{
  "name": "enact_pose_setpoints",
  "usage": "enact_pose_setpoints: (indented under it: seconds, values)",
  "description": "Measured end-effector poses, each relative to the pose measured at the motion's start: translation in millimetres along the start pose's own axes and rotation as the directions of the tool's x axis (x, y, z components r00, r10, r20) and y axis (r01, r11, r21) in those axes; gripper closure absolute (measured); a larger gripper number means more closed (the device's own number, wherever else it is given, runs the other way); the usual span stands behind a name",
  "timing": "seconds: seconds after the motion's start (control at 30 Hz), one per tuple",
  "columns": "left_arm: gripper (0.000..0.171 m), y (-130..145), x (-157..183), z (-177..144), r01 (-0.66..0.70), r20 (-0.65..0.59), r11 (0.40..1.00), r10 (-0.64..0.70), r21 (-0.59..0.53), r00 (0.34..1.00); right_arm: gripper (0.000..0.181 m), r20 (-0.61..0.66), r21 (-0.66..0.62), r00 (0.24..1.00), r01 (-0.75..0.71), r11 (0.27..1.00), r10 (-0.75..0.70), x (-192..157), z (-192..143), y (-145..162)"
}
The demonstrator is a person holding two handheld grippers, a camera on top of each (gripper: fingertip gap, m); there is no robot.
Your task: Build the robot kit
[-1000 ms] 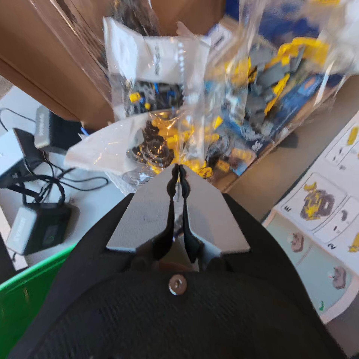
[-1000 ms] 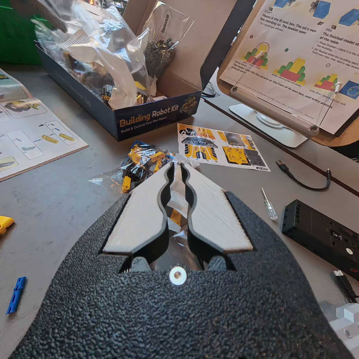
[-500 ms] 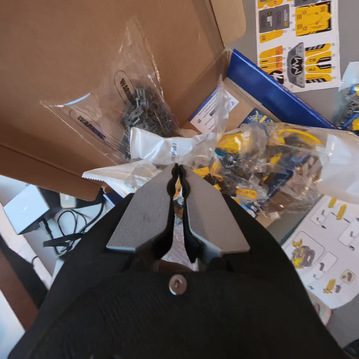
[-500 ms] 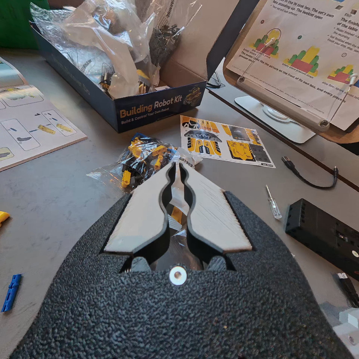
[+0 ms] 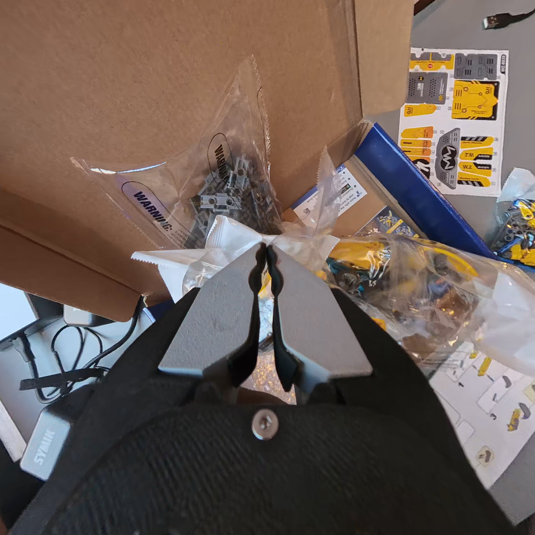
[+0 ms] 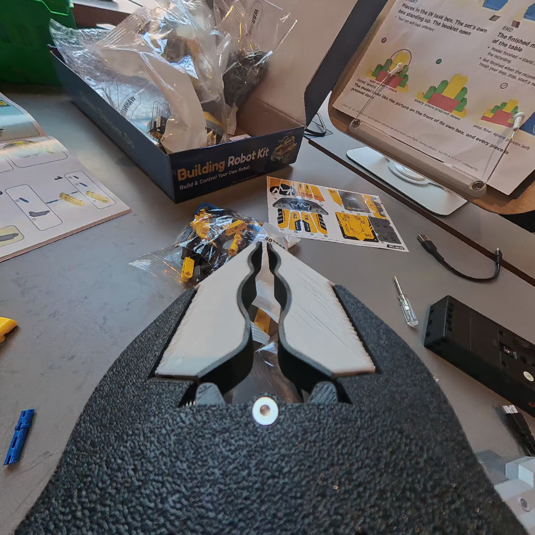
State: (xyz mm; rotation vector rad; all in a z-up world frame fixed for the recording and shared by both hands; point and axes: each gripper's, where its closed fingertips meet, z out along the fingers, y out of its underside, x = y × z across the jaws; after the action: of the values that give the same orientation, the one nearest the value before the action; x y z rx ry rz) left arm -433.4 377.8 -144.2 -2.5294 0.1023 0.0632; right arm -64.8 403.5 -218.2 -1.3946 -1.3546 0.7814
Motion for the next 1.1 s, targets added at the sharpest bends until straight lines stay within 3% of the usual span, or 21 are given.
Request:
enact_pose_setpoints:
  seconds: [0.17,0.3,0.47,0.57,0.63,0.77,0.97,1.03,1.1]
  values:
    - [0.171,19.6,14.4,-24.5,-0.108,-0.056,0.994,0.109,0.031,0.992,0.177,-0.003,-0.001,1.0,0.009,1.0,-0.009,-0.4,-0.5,0.4]
    - [0.171,64.0,21.3,-55.4,-0.175,-0.075,0.982,0.18,0.07,0.981,0.175,0.006,0.003,1.0,0.013,1.0,-0.013,-2.3,-1.0,-0.1]
    - [0.171,110.0,13.1,-81.2,-0.137,-0.043,0.984,0.143,0.113,0.989,0.165,0.008,0.004,1.0,0.013,1.0,-0.013,-3.4,1.7,-5.1]
    - [0.171,128.1,7.8,-78.9,-0.142,0.006,0.986,0.142,0.088,0.99,0.143,0.156,-0.003,0.987,0.032,0.999,-0.032,-49.7,16.7,-42.1]
    - [0.168,130.7,11.5,-73.9,-0.126,0.014,0.988,0.125,0.093,0.992,0.127,0.226,-0.025,0.972,0.064,0.998,-0.057,-91.4,37.7,-76.5]
    - [0.129,118.6,14.9,-76.5,-0.056,0.11,0.985,0.038,0.161,0.993,0.126,0.251,-0.103,0.941,0.257,0.961,-0.225,-147.2,92.2,-113.5]
    - [0.122,108.1,45.5,-124.3,-0.122,0.258,0.937,0.036,0.327,0.966,0.142,0.146,-0.243,0.915,0.402,0.883,-0.376,-136.0,152.4,-114.9]
    - [0.119,105.8,68.1,-141.7,-0.126,0.231,0.912,0.036,0.391,0.972,0.162,0.178,-0.223,0.917,0.392,0.893,-0.358,-141.0,150.7,-114.8]
    - [0.13,98.9,104.9,-151.1,-0.127,0.14,0.874,0.068,0.47,0.988,0.167,0.17,-0.19,0.926,0.368,0.91,-0.338,-140.9,145.8,-117.2]
